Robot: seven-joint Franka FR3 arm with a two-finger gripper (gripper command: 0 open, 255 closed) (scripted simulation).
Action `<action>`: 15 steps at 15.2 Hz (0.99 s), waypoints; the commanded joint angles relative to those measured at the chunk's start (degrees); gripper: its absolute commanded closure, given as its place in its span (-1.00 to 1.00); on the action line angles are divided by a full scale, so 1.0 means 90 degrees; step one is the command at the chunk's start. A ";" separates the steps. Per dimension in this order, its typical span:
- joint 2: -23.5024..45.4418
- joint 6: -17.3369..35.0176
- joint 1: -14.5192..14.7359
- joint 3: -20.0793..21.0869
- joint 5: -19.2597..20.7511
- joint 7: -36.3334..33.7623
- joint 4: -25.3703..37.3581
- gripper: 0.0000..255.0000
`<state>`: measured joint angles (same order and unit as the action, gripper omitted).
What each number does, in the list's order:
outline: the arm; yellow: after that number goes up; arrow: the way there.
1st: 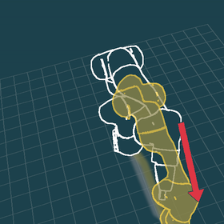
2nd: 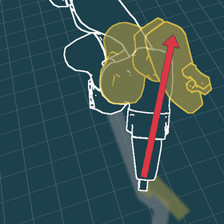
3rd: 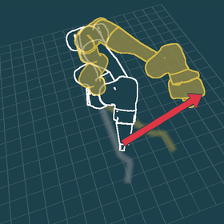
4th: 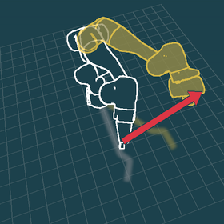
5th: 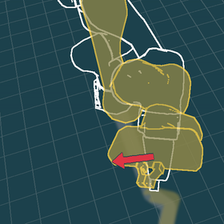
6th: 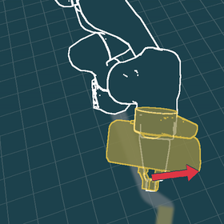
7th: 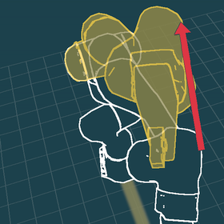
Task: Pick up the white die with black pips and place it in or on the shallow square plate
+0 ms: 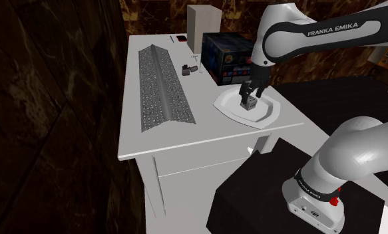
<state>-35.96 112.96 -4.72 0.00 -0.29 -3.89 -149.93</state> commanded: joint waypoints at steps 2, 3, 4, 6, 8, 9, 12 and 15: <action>0.0000 0.0000 0.0000 0.0000 0.0000 0.0000 0.0000 -1.00; 0.0000 0.0000 0.0000 0.0000 0.0000 0.0000 0.0000 -1.00; -0.0052 -0.0234 -0.0001 -0.0001 0.0001 0.0000 0.0182 -1.00; -0.0121 -0.0687 -0.0001 -0.0002 0.0003 -0.0001 0.0566 -1.00; -0.0136 -0.0861 -0.0001 -0.0003 0.0004 -0.0001 0.0725 -1.00; -0.0137 -0.0861 -0.0001 -0.0003 0.0004 -0.0001 0.0725 -1.00; -0.0136 -0.0861 -0.0001 -0.0003 0.0004 -0.0001 0.0725 -1.00; -0.0136 -0.0861 -0.0001 -0.0003 0.0004 -0.0001 0.0725 -1.00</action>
